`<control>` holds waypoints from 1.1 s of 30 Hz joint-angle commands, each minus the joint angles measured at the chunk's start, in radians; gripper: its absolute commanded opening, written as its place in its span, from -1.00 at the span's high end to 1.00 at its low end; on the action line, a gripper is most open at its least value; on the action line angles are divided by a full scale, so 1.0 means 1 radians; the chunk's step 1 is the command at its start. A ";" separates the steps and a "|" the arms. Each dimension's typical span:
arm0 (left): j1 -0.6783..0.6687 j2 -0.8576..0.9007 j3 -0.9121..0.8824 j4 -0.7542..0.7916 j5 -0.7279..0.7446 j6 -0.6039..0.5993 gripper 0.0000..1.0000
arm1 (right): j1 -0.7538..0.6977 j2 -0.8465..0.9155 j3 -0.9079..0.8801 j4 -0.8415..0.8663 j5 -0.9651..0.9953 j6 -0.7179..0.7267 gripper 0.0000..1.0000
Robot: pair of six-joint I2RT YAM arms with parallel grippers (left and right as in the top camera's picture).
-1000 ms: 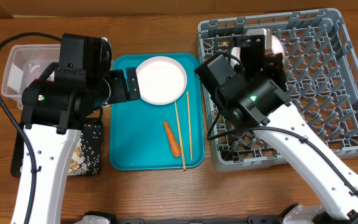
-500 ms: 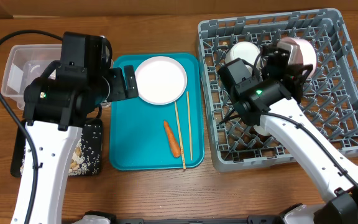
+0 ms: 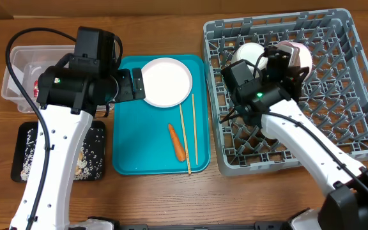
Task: Sort waste into correct bins and load items into the dishwasher
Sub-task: 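Carry the pink bowl over the dish rack with the right gripper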
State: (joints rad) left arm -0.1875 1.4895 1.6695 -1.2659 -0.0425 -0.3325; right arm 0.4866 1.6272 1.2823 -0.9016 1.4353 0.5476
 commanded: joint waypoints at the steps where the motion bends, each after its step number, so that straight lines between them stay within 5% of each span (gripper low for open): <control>1: 0.006 0.007 0.021 -0.002 -0.016 0.018 -1.00 | -0.018 0.037 -0.007 0.008 0.004 -0.006 0.92; 19: 0.006 0.008 0.021 -0.003 -0.016 0.019 -1.00 | -0.084 0.112 -0.007 0.048 -0.103 -0.064 0.92; 27: 0.006 0.008 0.021 -0.002 -0.016 0.018 -1.00 | -0.120 0.172 -0.007 0.248 -0.104 -0.479 0.92; 33: 0.006 0.008 0.021 -0.002 -0.016 0.019 -1.00 | -0.122 0.172 -0.007 0.280 -0.108 -0.557 0.92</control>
State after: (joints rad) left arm -0.1875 1.4925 1.6695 -1.2678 -0.0429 -0.3325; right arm 0.3672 1.8053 1.2770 -0.6281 1.3159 0.0788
